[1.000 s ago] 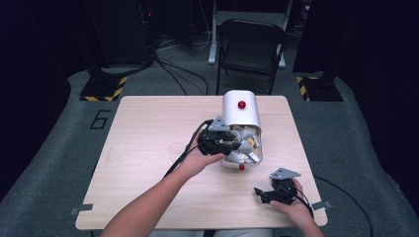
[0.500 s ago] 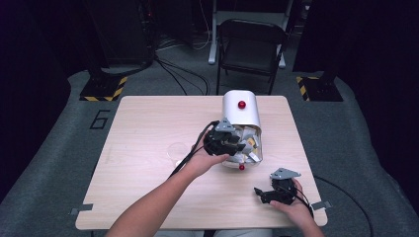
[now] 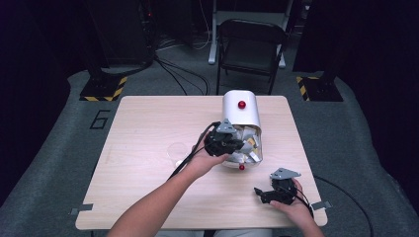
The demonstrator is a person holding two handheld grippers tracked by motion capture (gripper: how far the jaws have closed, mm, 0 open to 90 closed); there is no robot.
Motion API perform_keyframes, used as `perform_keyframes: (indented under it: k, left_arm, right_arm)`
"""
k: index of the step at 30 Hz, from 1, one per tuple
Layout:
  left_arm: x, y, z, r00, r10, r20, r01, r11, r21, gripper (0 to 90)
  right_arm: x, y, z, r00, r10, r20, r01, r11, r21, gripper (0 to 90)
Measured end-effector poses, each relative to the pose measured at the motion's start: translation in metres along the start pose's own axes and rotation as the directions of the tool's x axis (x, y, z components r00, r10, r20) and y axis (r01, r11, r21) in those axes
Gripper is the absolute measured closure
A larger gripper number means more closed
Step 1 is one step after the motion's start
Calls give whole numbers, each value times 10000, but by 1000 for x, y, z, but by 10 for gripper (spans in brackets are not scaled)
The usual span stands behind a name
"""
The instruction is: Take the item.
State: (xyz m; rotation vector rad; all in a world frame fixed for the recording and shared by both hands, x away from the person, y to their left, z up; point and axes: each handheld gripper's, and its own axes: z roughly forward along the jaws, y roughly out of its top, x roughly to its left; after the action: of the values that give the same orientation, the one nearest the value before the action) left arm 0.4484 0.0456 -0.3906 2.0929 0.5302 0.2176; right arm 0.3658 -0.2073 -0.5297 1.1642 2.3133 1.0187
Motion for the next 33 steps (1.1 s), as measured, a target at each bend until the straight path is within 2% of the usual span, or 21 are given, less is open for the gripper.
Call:
perform_keyframes:
  k: [4, 5, 15, 33]
  left_arm:
    - [-1, 2, -1, 9999, 137, -36, -138, 9999, -99, 869]
    - [-2, 2, -1, 10000, 58, -28, -58, 9999, -163, 872]
    - [-2, 7, -8, 9999, 169, -14, -169, 9995, -281, 881]
    - [-7, 27, -52, 9985, 541, -71, -545, 9948, -861, 884]
  right_arm:
    - [0, 0, 0, 10000, 5, -29, -5, 10000, 1, 93]
    - [0, 0, 0, 10000, 2, -2, -2, 10000, 3, 93]
    - [0, 0, 0, 10000, 3, 0, -3, 10000, -1, 93]
    - [0, 0, 0, 10000, 0, 1, 0, 10000, 5, 94]
